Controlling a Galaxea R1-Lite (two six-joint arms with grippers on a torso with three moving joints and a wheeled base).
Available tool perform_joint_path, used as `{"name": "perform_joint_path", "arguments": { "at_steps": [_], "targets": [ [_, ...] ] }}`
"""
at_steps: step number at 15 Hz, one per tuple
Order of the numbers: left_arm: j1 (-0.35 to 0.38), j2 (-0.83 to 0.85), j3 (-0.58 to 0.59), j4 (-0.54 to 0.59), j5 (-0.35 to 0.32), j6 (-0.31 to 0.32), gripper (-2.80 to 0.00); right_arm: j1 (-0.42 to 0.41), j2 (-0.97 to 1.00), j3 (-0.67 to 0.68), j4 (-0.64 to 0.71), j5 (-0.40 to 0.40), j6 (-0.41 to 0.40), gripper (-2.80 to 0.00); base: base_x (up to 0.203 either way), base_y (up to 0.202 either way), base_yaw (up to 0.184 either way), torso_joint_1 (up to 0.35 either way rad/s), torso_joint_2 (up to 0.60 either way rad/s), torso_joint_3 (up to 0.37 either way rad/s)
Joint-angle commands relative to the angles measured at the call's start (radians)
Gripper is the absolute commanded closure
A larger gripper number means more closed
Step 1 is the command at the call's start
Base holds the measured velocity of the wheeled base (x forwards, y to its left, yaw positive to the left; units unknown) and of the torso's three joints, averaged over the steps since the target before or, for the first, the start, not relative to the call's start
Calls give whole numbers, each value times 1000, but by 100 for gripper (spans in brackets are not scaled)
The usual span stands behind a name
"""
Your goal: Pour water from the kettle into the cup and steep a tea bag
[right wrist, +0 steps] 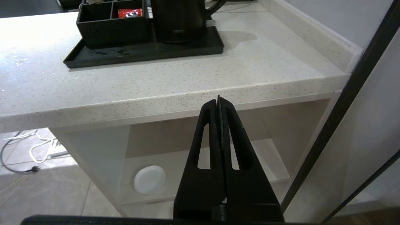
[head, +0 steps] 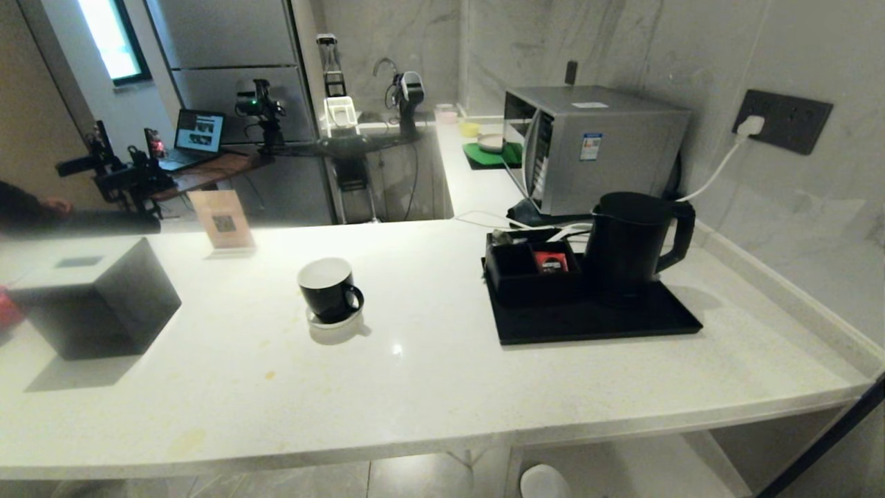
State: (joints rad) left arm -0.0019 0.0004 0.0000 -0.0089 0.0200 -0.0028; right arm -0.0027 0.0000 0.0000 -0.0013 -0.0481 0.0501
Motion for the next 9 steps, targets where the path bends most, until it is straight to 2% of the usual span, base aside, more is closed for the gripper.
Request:
{"name": "perform_joint_path", "arguments": {
  "at_steps": [1, 9],
  "targets": [
    [0, 0, 0, 0, 0, 0, 0, 1, 2, 0, 0, -1, 1, 0, 0, 0, 0, 0, 0, 0],
    [0, 0, 0, 0, 0, 0, 0, 1, 0, 0, 0, 0, 1, 0, 0, 0, 0, 0, 0, 0]
  ]
}}
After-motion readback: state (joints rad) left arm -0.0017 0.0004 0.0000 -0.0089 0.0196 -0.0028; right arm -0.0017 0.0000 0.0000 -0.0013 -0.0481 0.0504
